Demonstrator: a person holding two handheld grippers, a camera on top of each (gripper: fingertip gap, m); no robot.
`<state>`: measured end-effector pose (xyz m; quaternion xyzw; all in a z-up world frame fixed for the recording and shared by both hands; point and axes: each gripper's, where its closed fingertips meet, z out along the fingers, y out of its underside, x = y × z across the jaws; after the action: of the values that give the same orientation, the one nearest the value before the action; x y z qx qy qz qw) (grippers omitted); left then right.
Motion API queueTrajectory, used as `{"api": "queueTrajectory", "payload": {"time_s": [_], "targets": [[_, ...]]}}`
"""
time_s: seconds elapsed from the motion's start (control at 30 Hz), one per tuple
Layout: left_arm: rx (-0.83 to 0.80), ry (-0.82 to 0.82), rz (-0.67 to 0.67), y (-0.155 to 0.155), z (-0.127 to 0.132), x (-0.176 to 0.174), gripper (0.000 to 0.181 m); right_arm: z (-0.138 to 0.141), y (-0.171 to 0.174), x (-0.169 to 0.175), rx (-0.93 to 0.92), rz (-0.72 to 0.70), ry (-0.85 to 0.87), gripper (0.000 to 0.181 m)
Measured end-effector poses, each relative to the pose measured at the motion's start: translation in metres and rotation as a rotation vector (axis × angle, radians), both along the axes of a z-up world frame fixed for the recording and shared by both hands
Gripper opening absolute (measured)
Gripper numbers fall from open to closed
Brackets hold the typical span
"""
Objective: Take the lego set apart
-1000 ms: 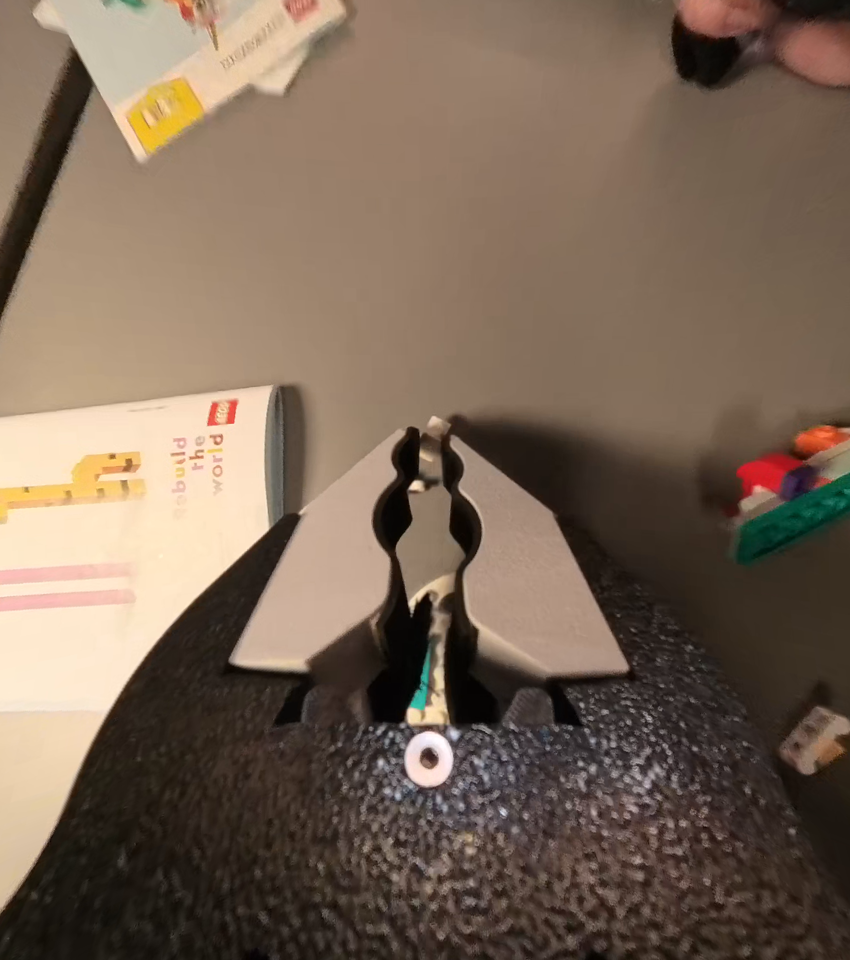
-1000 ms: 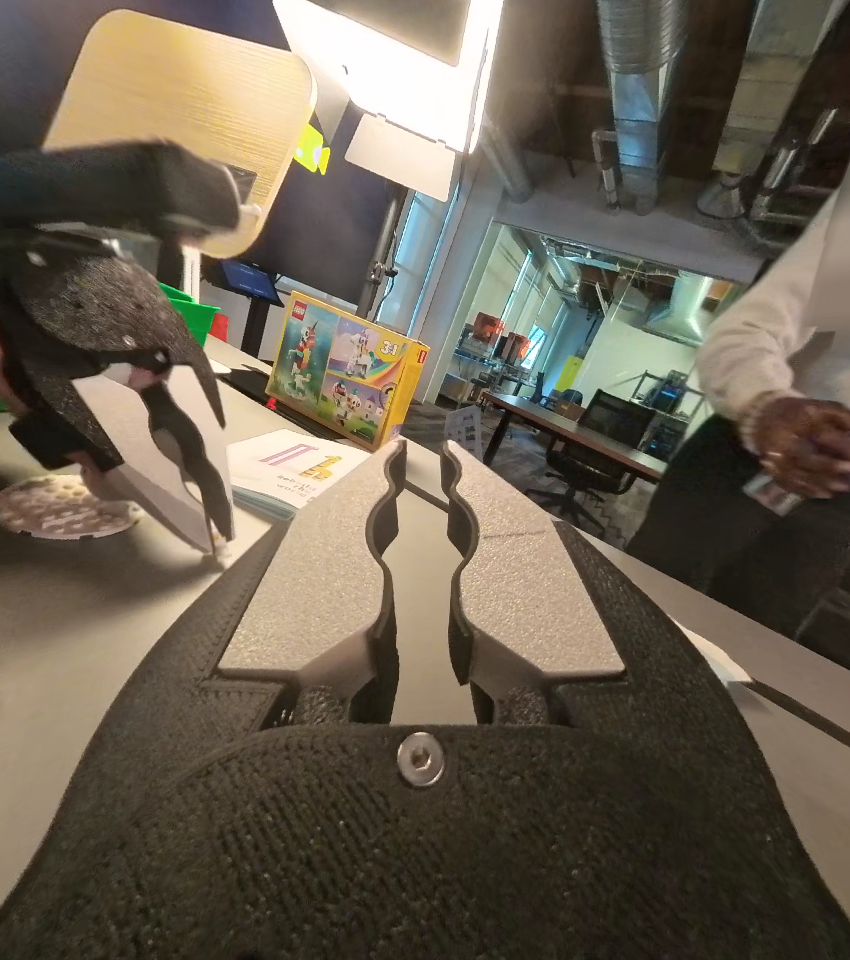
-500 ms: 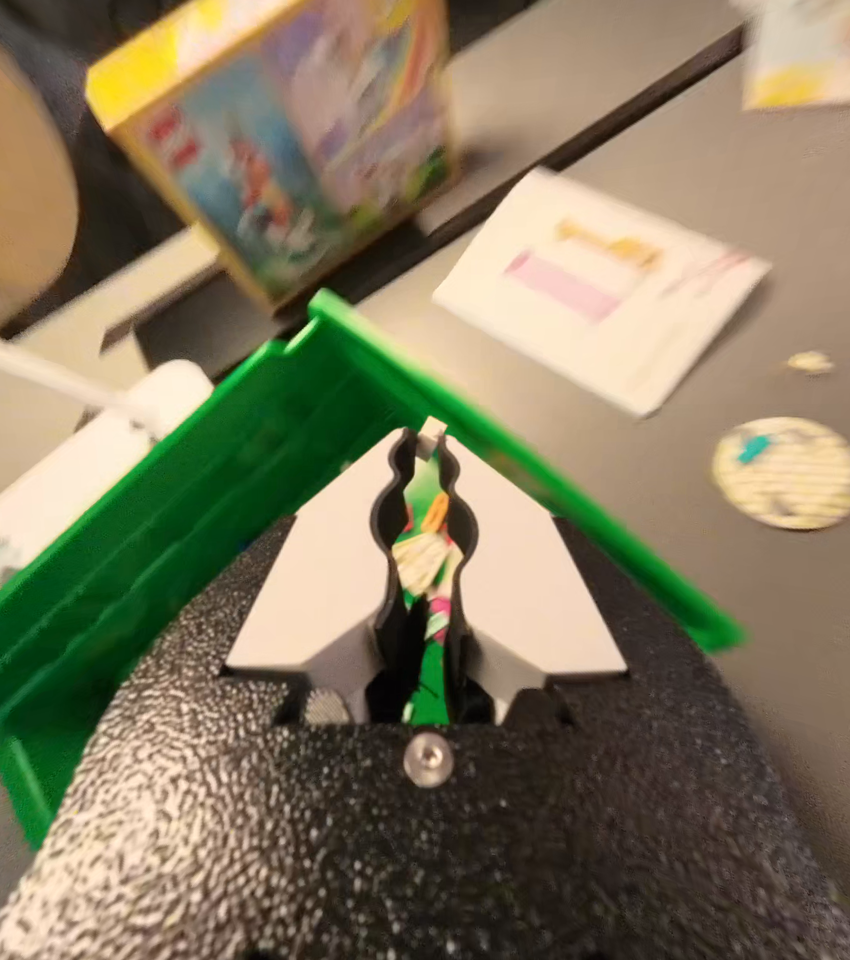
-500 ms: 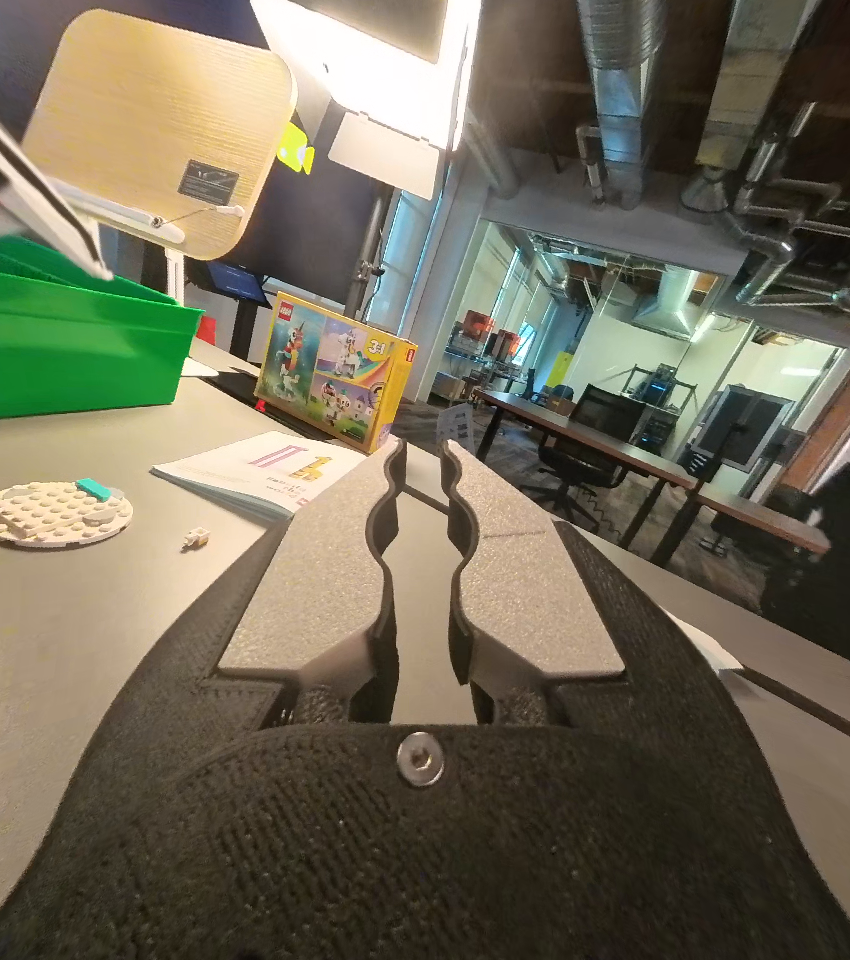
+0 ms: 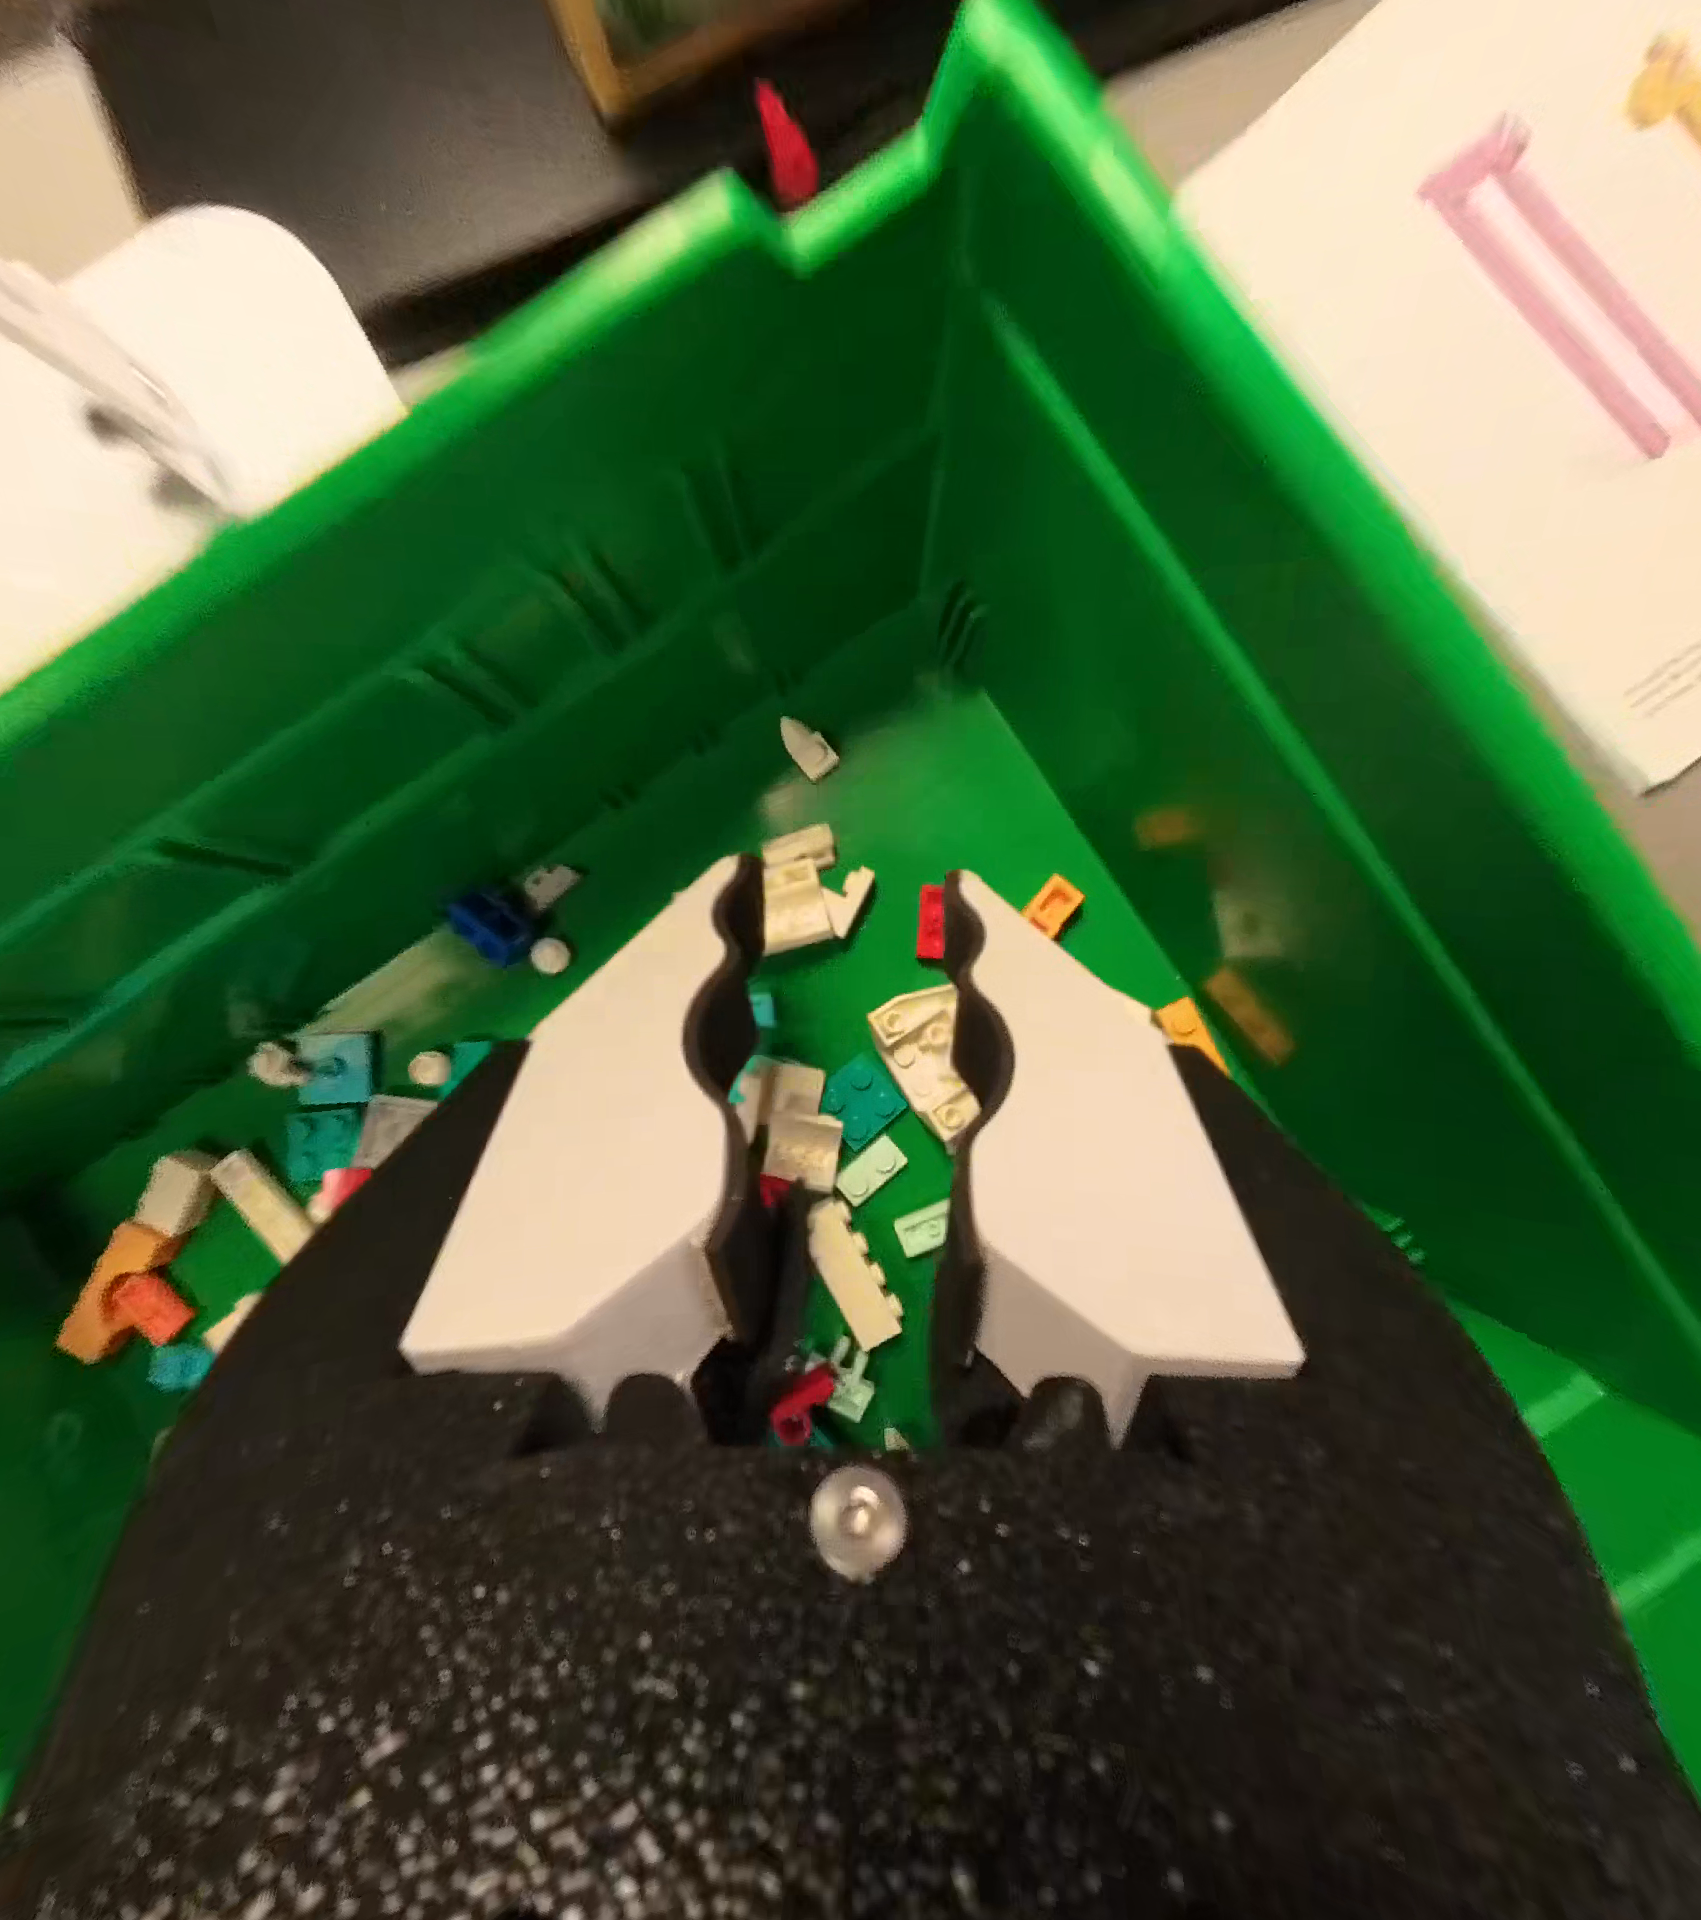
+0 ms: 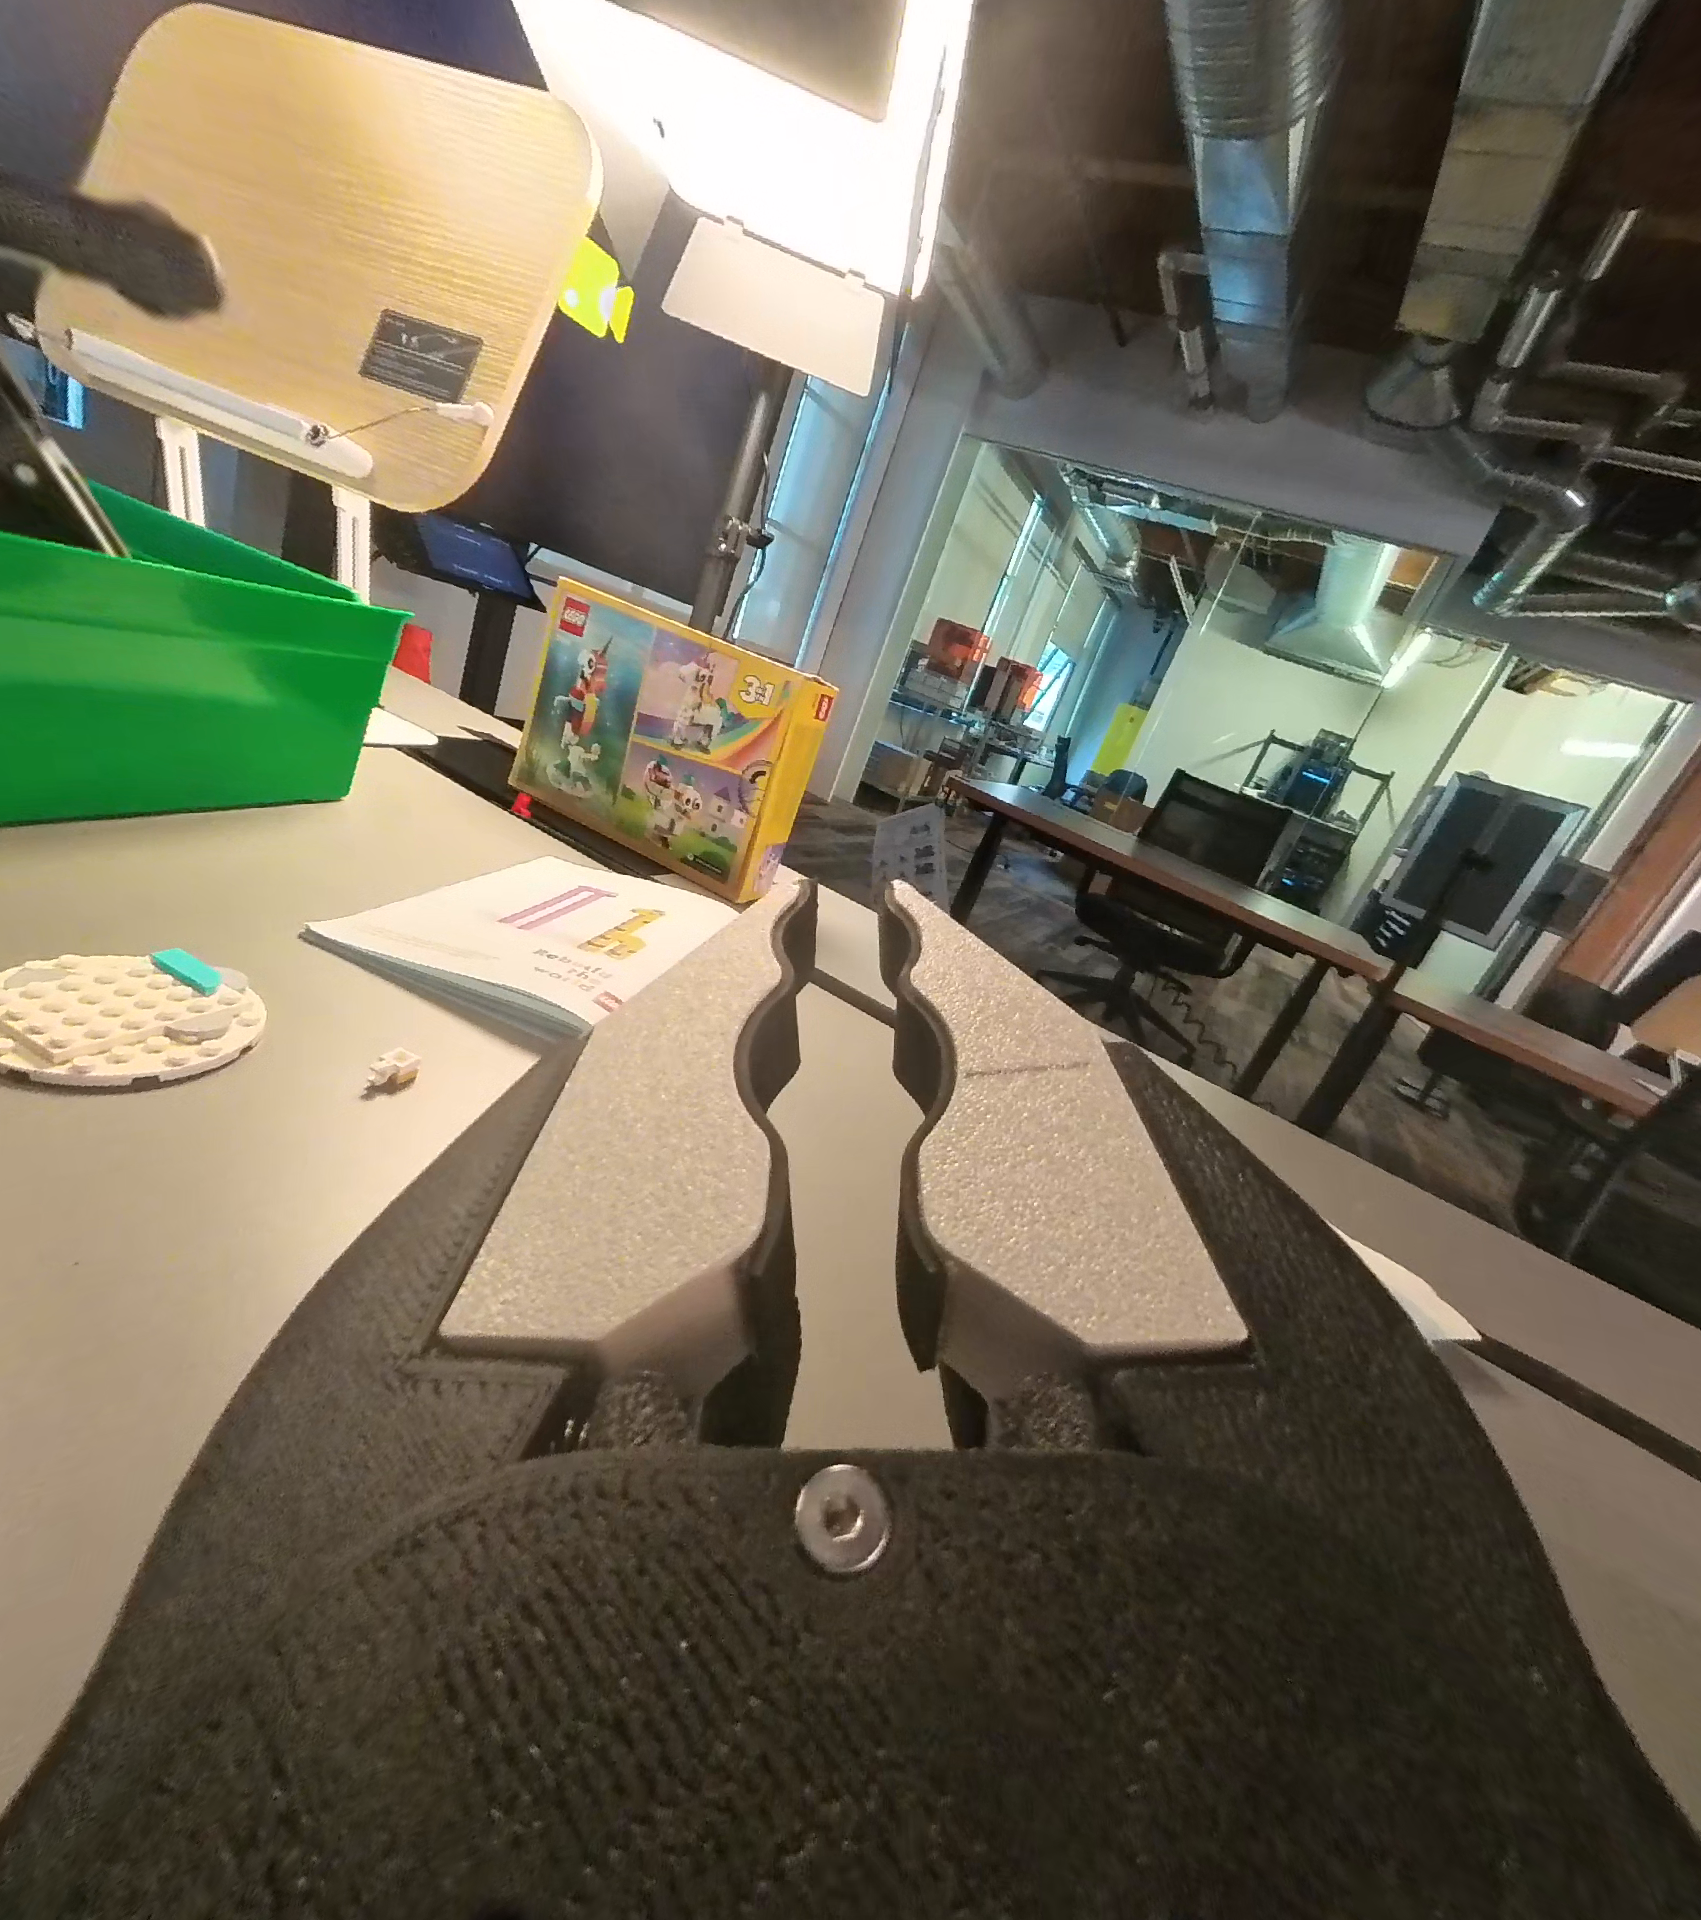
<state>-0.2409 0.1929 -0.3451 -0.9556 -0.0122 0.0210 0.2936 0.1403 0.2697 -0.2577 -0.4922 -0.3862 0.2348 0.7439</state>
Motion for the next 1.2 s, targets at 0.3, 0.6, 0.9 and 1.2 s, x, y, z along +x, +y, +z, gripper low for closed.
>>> {"api": "queueTrajectory", "payload": {"time_s": [0.3, 0.6, 0.9, 1.2], "targets": [[0.599, -0.26, -0.596, -0.006, 0.133, 0.23, 0.024, 0.0, 0.0, -0.001, 0.0, 0.002, -0.002, 0.009], [0.22, -0.205, -0.706, 0.034, -0.011, 0.28, 0.031, 0.0, 0.0, -0.001, -0.002, 0.006, 0.001, 0.009], [0.165, -0.222, -0.699, 0.042, -0.034, 0.271, 0.028, 0.0, 0.0, -0.001, -0.004, 0.009, -0.001, 0.009], [0.228, -0.236, -0.731, 0.044, -0.023, 0.276, 0.002, -0.003, -0.005, -0.006, 0.022, 0.024, -0.038, 0.01]]}}
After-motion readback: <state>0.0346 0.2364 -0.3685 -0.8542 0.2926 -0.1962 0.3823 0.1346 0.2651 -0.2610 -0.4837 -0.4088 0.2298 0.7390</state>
